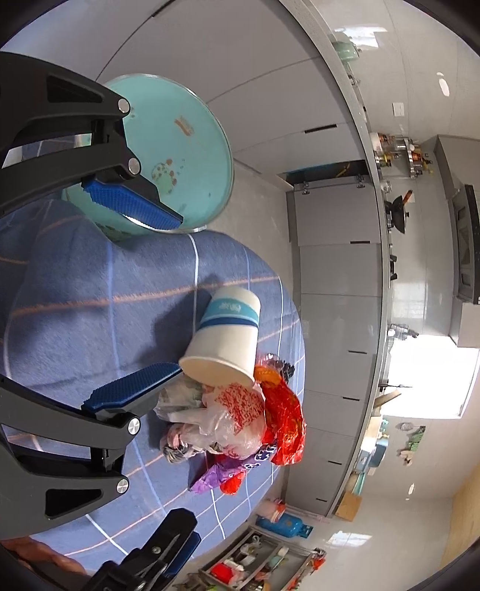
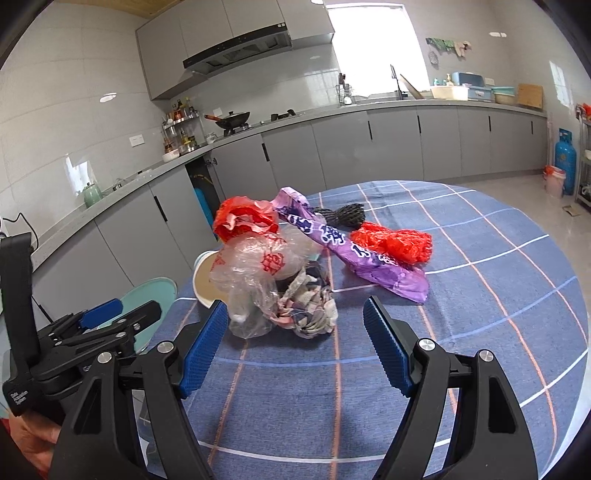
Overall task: Collect trash
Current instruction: 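Reach the left tool to the white paper cup and grasp its rim, then grasp the red mesh scrubber with the right tool while the left tool holds the cup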
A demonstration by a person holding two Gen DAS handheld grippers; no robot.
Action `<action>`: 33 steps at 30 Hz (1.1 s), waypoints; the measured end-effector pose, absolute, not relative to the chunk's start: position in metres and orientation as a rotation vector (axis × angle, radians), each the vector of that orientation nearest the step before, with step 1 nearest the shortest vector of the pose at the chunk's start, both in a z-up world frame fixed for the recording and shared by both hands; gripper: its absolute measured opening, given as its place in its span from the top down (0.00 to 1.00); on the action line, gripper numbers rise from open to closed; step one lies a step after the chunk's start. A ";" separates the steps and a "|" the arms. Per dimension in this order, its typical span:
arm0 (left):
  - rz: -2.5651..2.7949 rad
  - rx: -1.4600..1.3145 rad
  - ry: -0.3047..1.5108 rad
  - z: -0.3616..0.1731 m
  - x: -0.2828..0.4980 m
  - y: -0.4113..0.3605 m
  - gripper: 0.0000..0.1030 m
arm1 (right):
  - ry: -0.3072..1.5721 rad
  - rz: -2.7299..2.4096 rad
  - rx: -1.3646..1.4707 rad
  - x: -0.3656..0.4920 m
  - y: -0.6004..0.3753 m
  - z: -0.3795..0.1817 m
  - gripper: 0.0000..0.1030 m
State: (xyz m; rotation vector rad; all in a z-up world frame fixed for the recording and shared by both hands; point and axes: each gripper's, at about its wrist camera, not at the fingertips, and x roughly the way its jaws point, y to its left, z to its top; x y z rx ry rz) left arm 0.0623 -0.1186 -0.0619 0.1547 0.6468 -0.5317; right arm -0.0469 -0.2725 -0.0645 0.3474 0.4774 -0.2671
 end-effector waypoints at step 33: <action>-0.501 0.106 0.731 -0.095 0.139 -0.147 0.93 | 0.520 -0.316 0.394 -0.037 -0.314 -0.086 0.30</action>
